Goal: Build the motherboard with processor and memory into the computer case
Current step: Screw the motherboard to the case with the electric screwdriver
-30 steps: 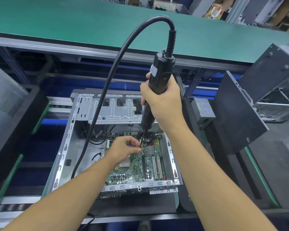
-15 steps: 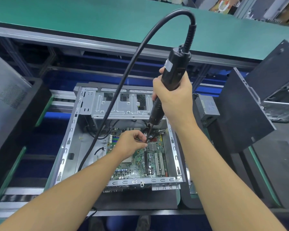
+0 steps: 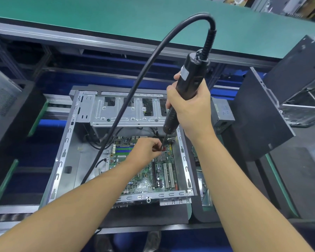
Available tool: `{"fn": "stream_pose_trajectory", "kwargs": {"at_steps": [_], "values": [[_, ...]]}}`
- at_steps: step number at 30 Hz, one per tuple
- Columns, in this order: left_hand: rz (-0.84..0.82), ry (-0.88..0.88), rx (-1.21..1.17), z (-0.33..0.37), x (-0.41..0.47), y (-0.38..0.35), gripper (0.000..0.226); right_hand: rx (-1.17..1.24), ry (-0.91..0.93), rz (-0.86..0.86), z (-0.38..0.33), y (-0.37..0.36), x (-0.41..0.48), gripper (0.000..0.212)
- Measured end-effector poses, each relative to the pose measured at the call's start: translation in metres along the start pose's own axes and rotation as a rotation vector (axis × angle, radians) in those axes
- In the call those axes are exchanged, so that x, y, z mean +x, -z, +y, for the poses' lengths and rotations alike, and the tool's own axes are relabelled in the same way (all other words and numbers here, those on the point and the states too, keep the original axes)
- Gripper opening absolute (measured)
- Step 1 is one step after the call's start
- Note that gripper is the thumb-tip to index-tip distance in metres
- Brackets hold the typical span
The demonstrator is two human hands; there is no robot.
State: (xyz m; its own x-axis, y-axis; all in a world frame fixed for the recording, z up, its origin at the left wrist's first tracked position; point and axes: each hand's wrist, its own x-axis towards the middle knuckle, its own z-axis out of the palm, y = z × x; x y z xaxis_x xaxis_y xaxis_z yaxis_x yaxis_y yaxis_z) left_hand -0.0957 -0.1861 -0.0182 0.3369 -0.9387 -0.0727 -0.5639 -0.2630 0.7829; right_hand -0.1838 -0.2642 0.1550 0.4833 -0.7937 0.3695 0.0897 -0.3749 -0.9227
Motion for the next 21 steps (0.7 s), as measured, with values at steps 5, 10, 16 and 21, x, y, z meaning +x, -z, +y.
{"fn": "stream_pose_trajectory", "kwargs": {"at_steps": [5,10,16,21], "values": [[-0.020,-0.021,0.120,-0.003,0.005,0.000,0.020,0.015,-0.009,0.018,0.006,0.001,0.001,0.029],[-0.018,0.015,0.162,-0.006,0.005,-0.007,0.018,0.008,-0.040,0.003,0.013,0.002,0.001,0.020],[-0.105,-0.020,0.254,-0.009,0.008,-0.015,0.012,-0.013,-0.046,-0.065,0.019,0.006,-0.003,0.016],[-0.132,-0.038,0.240,-0.004,0.022,-0.020,0.012,-0.032,-0.029,-0.097,0.025,0.013,-0.003,0.019]]}}
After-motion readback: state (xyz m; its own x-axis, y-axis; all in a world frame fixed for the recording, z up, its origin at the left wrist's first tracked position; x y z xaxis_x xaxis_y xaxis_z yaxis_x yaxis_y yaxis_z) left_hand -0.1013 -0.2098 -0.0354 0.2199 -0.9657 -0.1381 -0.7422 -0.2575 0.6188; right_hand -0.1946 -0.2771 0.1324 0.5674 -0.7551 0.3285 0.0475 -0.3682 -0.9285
